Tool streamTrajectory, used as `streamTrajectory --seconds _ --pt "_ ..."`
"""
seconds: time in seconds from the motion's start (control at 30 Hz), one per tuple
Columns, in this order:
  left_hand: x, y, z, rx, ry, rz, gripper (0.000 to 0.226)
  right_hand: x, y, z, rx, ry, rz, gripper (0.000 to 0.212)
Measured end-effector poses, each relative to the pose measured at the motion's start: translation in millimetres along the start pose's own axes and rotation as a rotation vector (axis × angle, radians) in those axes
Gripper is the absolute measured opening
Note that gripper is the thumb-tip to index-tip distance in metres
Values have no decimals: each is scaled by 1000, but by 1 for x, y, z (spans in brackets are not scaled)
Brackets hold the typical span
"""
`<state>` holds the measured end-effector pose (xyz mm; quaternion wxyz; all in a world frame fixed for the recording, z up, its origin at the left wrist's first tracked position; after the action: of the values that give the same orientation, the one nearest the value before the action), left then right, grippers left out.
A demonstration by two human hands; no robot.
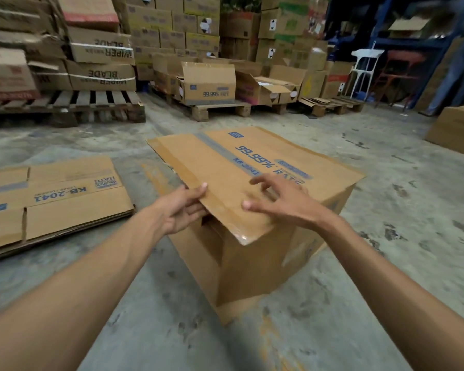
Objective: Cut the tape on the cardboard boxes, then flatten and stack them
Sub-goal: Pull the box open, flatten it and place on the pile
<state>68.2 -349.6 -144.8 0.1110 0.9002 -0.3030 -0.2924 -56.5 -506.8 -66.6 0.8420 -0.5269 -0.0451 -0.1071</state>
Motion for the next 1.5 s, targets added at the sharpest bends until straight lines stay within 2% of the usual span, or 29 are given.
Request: streamTrajectory --seconds 0.07,0.17,0.3,0.4,0.47,0.57,0.63,0.7,0.77,0.83,0.9,0.97,1.03,1.13,1.2,1.27,1.3,1.37,1.43,1.47,1.5 --pt "3 7 12 39 -21 38 37 -6 25 21 -172 -47 128 99" --pt "9 -12 10 -138 -29 -54 45 -13 40 39 -279 -130 136 92" --pt "16 -36 -21 -334 52 -120 49 -26 30 49 -167 -356 230 78" --pt "24 -45 -38 -214 88 -214 44 -33 16 20 22 -320 249 72" --pt "28 -49 -37 -162 102 -272 42 -33 12 3 -1 -332 260 68" --pt "28 -47 -21 -266 142 -297 45 -16 -3 -21 -308 -258 91 56" --pt "19 -28 -8 -329 163 -264 48 -4 -15 -33 -496 -98 -86 48" --pt "0 2 8 -203 148 -195 45 0 -10 -35 -569 -13 -203 48" --pt "-20 26 23 -15 133 -90 52 1 3 -27 -571 -92 -320 55" --pt "-31 22 34 -35 144 -20 69 -2 2 -30 -337 -131 -458 53" --pt "-40 -3 35 -270 159 -52 77 0 1 -50 -53 -98 -490 55" --pt "-45 -22 27 -339 231 -107 78 2 1 -62 80 -93 -486 54" --pt "-49 -22 18 -339 302 -82 75 6 1 -69 131 -71 -484 53" --pt "-50 -11 14 -306 239 -75 64 8 -2 -87 139 112 -550 58" --pt "-49 -9 16 -282 161 -121 48 -5 -4 -96 122 313 -712 64" --pt "-54 3 15 -108 137 -126 40 -24 10 -97 359 461 -895 80" --pt "-57 17 16 34 128 -74 42 -25 31 -98 566 479 -906 86" --pt "-65 50 27 335 89 105 46 -13 84 -89 886 435 -695 89" --pt "-74 79 41 618 86 310 47 -4 133 -71 982 403 -323 100" --pt "-75 82 44 722 105 360 45 -4 144 -65 1008 370 -233 97" --pt "-76 79 44 782 117 375 38 -2 144 -66 1032 329 -253 83"
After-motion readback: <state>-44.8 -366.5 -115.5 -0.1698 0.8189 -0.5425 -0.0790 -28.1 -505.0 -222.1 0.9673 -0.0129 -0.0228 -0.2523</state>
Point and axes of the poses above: each hand's wrist, its own x-axis towards the middle knuckle, its own y-axis out of the palm, z = x × y, the point moved 9 cm from there along x, towards the middle knuckle, and after that the axes turned 9 degrees about -y, right-handed, at the moved point
